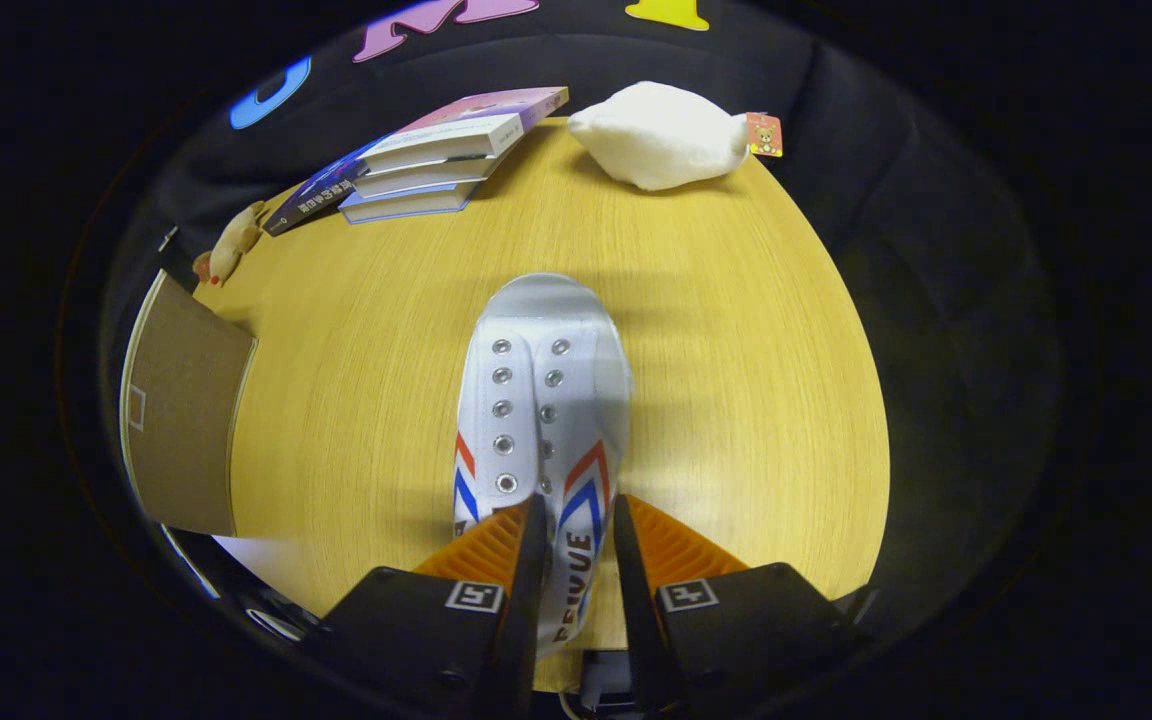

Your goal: Open the storage box then place both shoes into the box .Put the left shoe in first, then the right shoe, with the right side of both shoes facing outward in a uniform manner.

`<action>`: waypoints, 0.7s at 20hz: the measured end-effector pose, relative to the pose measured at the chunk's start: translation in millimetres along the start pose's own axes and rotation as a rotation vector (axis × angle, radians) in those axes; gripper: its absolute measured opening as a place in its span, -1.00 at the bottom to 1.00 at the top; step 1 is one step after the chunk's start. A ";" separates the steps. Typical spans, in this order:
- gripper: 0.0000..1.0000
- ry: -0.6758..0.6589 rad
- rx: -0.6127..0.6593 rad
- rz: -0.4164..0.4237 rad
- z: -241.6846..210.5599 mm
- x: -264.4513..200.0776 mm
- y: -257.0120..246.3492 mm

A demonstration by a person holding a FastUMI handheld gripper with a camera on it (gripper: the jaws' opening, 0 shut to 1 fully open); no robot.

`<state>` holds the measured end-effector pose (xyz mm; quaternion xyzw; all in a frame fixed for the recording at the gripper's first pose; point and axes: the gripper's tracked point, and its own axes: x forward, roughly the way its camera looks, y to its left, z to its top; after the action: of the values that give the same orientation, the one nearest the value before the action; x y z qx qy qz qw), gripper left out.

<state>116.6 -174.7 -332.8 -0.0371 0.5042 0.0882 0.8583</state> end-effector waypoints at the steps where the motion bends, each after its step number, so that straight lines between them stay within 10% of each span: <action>1: -0.22 -0.001 0.003 -0.001 0.6 3.3 0.4; 14: -0.90 0.004 0.192 0.044 3.7 -6.0 2.5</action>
<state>116.4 -172.4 -325.7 0.0562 0.5128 0.0583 0.8547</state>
